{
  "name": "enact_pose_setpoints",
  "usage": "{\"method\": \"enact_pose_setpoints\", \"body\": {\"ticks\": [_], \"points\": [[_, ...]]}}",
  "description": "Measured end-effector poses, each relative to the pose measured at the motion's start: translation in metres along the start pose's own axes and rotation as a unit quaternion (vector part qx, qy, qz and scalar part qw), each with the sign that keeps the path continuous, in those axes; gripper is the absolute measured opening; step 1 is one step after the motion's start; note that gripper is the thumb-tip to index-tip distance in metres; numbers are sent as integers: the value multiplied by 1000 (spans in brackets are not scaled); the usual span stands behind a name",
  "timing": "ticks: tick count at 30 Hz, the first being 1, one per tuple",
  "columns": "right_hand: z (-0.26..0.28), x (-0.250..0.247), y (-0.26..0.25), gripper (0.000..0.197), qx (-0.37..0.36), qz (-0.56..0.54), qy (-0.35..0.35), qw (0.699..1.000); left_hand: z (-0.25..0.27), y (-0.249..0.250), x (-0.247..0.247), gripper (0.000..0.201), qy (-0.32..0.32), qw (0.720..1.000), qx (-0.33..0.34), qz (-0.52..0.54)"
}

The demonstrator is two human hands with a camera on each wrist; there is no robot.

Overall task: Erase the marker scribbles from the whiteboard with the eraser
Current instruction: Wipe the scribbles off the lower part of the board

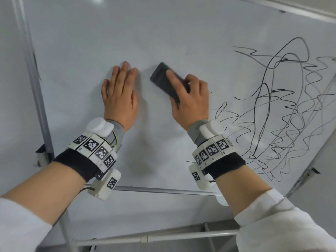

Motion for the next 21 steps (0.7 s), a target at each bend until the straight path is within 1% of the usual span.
{"method": "enact_pose_setpoints", "body": {"ticks": [3, 4, 6, 8, 10, 12, 14, 17, 19, 21], "points": [[-6, -12, 25, 63, 60, 17, 34, 997, 2, 3, 1, 53, -7, 1000, 8, -2], [-5, -13, 27, 64, 64, 21, 35, 997, 2, 3, 1, 52, -6, 1000, 7, -2], [2, -9, 21, 65, 34, 15, 21, 999, 2, 4, 1, 52, -6, 1000, -4, 3], [14, -2, 12, 65, -5, 6, -12, 1000, 2, 7, 2, 52, -4, 1000, -14, 14], [21, -1, 13, 65, -19, 6, -28, 999, 2, 12, 2, 52, 0, 1000, -10, 21], [18, -9, 26, 64, 6, 9, -11, 1000, 2, 18, 1, 49, 4, 1000, 9, 19], [13, -24, 47, 62, 59, 17, 22, 998, 2, 25, 1, 47, 6, 999, 27, 17], [12, -39, 71, 60, 108, 39, 48, 992, 3, 31, 2, 47, 3, 999, 30, 24], [16, -41, 73, 60, 103, 48, 47, 992, 5, 35, 4, 49, -1, 999, 35, 22], [25, -38, 65, 60, 71, 46, 30, 996, 6, 39, 8, 52, -8, 999, 44, 15]]}}
Point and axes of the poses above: each hand's wrist, its own z-axis away from the middle knuckle, its own x-axis out of the palm, y = z × x, the point moved 8 cm from there along -z, towards the middle knuckle, and after that the axes turned 8 degrees about -z, right-handed, at the moved point
